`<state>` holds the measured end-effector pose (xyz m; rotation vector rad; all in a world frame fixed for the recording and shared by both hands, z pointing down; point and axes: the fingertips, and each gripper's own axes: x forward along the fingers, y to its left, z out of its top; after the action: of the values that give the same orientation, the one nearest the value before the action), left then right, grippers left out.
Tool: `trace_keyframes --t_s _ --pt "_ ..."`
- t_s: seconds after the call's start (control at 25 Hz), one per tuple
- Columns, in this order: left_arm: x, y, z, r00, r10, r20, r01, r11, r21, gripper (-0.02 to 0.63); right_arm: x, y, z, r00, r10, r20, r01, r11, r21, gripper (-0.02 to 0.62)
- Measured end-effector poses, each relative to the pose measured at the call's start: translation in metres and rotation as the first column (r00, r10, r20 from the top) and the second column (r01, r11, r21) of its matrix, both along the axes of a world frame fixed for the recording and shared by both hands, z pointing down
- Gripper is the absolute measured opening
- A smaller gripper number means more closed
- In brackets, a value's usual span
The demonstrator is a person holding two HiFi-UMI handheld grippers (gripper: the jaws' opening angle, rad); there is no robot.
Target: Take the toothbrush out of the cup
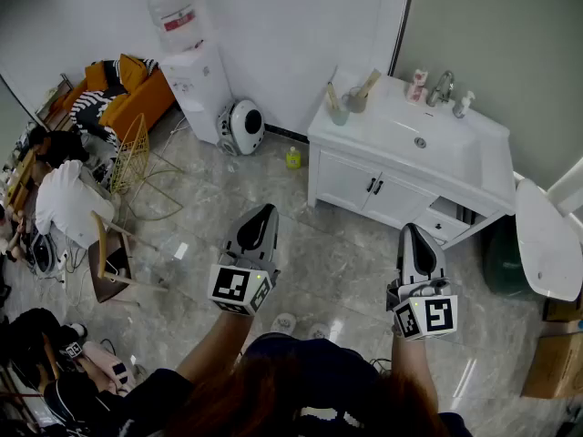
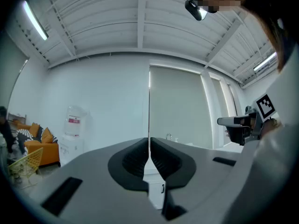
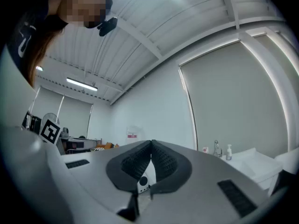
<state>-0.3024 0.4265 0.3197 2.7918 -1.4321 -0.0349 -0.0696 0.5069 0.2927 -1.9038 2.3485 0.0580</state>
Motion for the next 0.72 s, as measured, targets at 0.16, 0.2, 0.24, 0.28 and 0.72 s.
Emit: trace_keyframes --t_s 0.16,0.2,0.24,0.28,0.72 --pt "0.014 -0.008 -0.001 1.0 -0.003 0.002 0.003 1.0 0.013 0.029 0.013 -0.006 0.001 1.0 -0.004 0.006 0.003 1.0 0.012 0.014" --pt "0.017 -0.01 -0.001 1.0 -0.004 0.003 0.004 1.0 0.015 0.029 0.016 -0.007 0.001 1.0 -0.005 0.014 0.005 1.0 0.018 0.014" --pt "0.019 -0.012 -0.001 1.0 -0.007 0.004 0.007 1.0 0.017 0.029 0.019 -0.009 0.001 1.0 -0.008 0.023 0.008 1.0 0.021 0.015" --pt "0.021 -0.014 0.0 1.0 -0.01 0.005 0.01 1.0 0.018 0.029 0.022 -0.011 0.001 0.999 -0.012 0.032 0.011 1.0 0.022 0.015" --pt "0.049 -0.079 0.012 1.0 -0.028 -0.004 0.028 0.999 0.019 0.029 0.046 -0.079 0.017 0.999 -0.032 0.03 0.032 0.999 0.012 0.015"
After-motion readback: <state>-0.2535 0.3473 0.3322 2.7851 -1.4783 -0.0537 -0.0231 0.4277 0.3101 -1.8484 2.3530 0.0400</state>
